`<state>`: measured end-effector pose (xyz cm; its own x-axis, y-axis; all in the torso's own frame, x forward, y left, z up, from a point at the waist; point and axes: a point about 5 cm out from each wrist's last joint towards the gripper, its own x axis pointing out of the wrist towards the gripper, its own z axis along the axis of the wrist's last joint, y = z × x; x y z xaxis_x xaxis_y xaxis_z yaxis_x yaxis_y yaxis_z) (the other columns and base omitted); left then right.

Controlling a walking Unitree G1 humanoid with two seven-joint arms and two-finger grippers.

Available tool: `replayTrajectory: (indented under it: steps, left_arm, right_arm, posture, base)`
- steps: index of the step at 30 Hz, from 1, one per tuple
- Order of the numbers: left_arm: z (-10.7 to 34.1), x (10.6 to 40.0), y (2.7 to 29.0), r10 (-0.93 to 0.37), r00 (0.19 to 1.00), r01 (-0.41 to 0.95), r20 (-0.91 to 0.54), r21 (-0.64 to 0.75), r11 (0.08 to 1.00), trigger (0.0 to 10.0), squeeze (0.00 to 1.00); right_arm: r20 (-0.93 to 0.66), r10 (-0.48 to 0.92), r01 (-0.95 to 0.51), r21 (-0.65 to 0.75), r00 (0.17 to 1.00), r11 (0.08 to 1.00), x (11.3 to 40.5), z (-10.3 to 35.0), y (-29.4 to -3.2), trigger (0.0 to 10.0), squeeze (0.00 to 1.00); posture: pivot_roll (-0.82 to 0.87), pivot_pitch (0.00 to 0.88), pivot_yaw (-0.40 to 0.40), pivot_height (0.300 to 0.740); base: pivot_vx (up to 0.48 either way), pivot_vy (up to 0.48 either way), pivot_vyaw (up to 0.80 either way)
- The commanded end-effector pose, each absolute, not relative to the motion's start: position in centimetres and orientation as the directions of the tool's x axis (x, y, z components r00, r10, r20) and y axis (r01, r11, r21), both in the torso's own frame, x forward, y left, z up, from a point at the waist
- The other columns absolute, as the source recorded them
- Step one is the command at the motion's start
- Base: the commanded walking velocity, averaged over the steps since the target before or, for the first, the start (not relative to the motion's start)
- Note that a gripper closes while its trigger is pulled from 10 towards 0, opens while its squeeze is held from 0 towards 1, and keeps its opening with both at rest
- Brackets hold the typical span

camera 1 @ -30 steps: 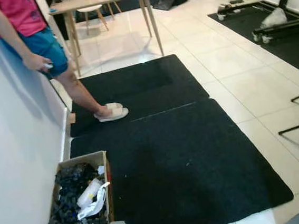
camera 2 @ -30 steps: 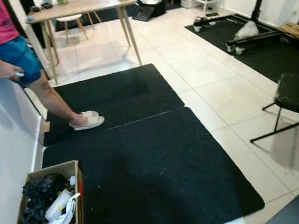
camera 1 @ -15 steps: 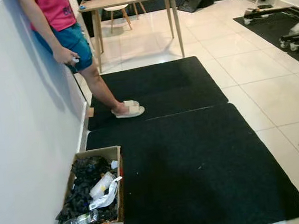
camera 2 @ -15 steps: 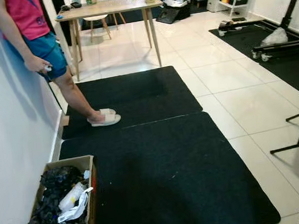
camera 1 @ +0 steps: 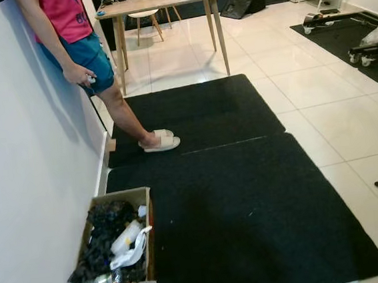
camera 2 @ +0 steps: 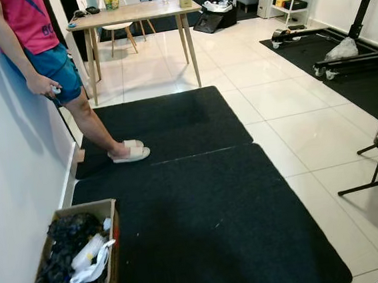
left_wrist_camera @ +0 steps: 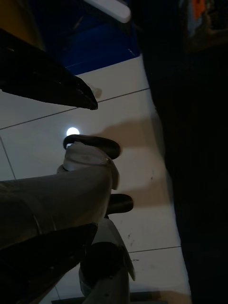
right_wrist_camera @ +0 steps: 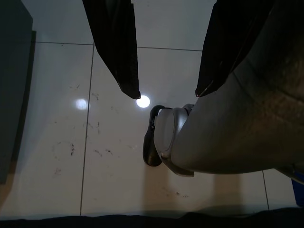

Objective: Restocking fridge

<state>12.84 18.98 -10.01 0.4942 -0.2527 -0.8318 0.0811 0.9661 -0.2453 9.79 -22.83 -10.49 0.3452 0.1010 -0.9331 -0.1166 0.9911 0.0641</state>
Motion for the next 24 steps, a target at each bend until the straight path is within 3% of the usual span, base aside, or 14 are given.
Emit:
replayTrajectory:
  steps: [1,24]
  left_arm:
    - [-9.98,12.71,19.39,-0.248,0.498,0.077,-0.831,-0.242,0.967,10.0,0.00]
    - [-10.02,12.62,19.17,-0.256,0.497,0.080,-0.829,-0.251,0.965,10.0,0.00]
  right_arm:
    - [-0.935,0.109,-0.127,0.070,0.338,0.989,9.64,-10.61,-22.49,10.0,0.00]
    - [-0.936,0.112,-0.128,0.073,0.334,0.989,9.52,-10.64,-22.47,10.0,0.00]
  posture:
    - [-0.01,0.000,0.000,0.740]
    - [-0.01,0.000,-0.001,0.740]
  base:
    - [0.356,0.000,0.00]
    - [0.358,0.000,0.00]
